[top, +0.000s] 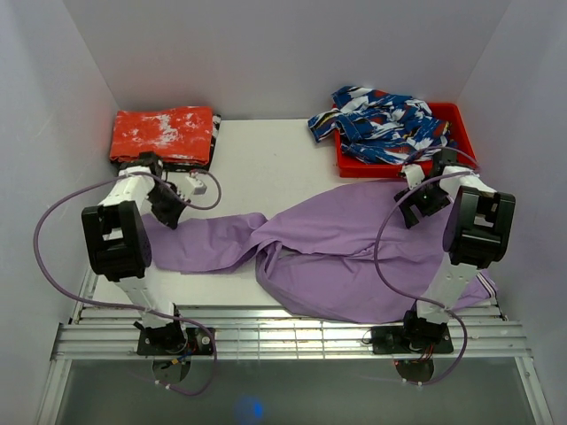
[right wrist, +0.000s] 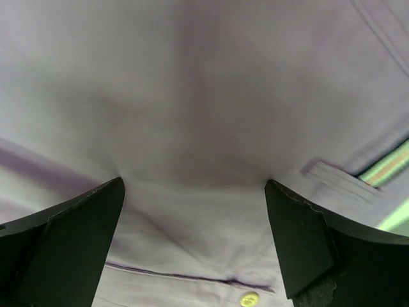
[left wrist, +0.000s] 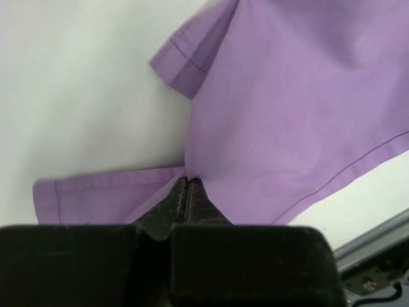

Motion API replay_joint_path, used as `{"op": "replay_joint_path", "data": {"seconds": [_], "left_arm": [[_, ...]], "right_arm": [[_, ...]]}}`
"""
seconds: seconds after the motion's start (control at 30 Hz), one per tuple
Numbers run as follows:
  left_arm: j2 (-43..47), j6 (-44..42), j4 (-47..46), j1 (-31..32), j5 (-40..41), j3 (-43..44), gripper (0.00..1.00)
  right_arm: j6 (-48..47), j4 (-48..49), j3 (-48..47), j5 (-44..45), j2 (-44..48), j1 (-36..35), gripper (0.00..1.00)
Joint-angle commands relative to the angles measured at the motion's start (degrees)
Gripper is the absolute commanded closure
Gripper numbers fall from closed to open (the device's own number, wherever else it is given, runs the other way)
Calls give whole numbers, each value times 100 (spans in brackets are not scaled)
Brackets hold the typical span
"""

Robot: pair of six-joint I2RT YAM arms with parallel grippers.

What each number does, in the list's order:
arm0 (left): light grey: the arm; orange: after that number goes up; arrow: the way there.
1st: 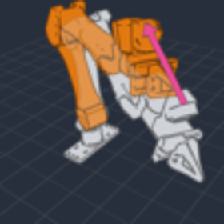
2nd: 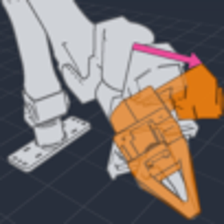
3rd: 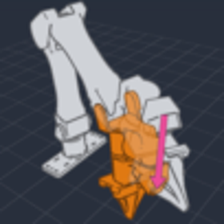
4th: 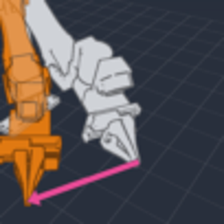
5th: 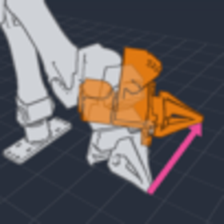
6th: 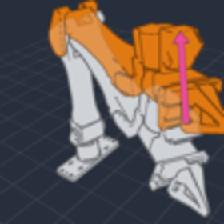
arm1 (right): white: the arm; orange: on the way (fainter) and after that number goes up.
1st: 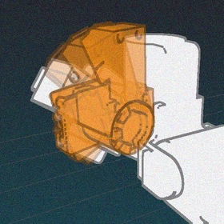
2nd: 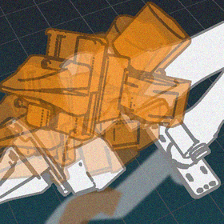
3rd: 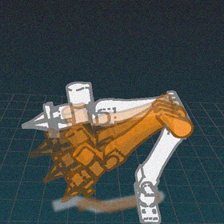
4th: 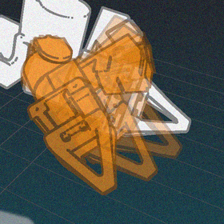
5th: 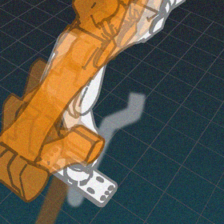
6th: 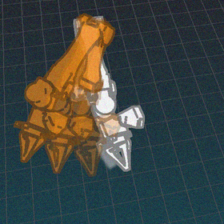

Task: Fold and stack the trousers
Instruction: Flatten the trousers out

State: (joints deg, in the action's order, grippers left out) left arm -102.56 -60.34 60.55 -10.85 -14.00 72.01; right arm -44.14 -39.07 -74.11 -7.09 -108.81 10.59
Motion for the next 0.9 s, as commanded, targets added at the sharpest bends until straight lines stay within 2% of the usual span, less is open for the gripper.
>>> {"op": "replay_joint_path", "data": {"seconds": [0.0,0.1,0.23,0.27,0.33,0.47,0.5,0.53,0.63,0.67,0.77,0.87], "left_arm": [[-331,451,-246,478,-165,1074,100],[-1139,1014,-246,698,72,2102,100],[-2001,1901,-194,839,222,3169,92],[-2117,2025,-106,865,214,3327,78],[-2163,2289,-27,857,82,3495,64],[-1541,2640,-263,507,-199,3338,51],[-1452,2711,-281,392,-200,3320,44],[-1355,2807,-281,260,-295,3276,41],[-1012,2965,-403,-407,-515,2978,34],[-959,2992,-421,-757,-577,2925,33],[-792,3115,-729,-1277,-735,2600,30],[-1002,3159,-870,-1402,-832,2450,30]], "right_arm": [[-182,276,2,602,-78,267,4],[-139,338,-130,866,-236,496,4],[-209,452,-104,999,-123,681,4],[-244,453,-95,999,-79,690,4],[-314,435,-78,947,26,708,4],[-341,217,-174,771,229,708,5],[-332,155,-192,771,264,708,5],[-297,110,-201,571,290,699,5],[-297,75,-104,402,545,708,5],[-314,75,-61,367,685,699,5],[-288,14,36,95,861,699,4],[-209,22,19,-125,853,699,4]]}}
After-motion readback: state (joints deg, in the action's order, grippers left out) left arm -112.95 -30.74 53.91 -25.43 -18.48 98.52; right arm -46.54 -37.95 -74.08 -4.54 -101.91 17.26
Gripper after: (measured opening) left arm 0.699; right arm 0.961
